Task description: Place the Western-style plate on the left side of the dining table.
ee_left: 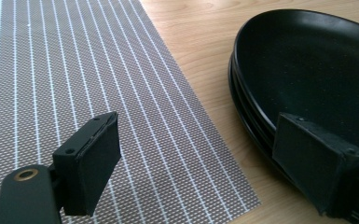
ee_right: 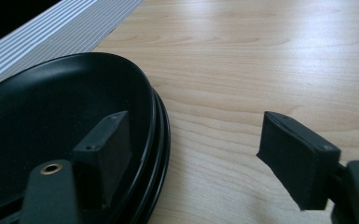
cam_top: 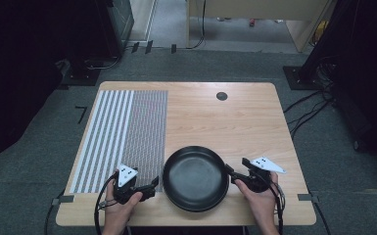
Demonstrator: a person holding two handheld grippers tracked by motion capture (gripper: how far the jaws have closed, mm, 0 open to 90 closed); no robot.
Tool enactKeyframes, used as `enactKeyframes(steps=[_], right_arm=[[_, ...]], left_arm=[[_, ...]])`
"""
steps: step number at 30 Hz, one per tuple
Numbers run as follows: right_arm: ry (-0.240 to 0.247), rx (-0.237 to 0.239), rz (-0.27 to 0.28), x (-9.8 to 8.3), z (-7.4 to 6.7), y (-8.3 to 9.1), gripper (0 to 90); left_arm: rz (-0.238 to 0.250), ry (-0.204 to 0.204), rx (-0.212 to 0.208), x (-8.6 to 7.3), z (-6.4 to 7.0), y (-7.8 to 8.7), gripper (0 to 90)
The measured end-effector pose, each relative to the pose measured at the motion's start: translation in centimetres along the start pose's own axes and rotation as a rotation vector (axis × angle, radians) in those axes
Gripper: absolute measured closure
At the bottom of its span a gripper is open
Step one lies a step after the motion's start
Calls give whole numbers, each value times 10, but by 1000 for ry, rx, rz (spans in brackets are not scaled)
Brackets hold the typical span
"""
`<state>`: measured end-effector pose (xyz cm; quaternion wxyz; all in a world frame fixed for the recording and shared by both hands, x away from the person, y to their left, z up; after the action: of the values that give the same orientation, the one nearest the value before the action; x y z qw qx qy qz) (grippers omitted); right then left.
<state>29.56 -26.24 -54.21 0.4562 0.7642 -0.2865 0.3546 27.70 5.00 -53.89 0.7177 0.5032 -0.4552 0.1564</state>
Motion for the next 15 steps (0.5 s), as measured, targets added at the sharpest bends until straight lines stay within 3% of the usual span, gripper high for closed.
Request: enactKeyframes(steps=[8,11,15], right_arm=[[68,-32,2,-1,-11,-5,340],[72,-20,-4,-2,-13,-6,404],[96,30,-23,-6,-22,-8,530]], left_arm=[[0,4,-7,2,7,-2,148],[-7,0,-18,1,12,-5,153],[-7,12,-43,0,19,-7,198]])
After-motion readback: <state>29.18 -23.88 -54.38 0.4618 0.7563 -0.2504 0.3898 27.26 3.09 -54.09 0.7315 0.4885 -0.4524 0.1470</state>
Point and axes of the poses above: each handheld gripper's, and its own axes: y roughly backward along the jaws, x roughly out of its top, z roughly to its right, the point moved 9 cm from there along -y, roughly forward along the jaws, and after that the axes turned 5 degrees about -y, right-handed, at the moved point
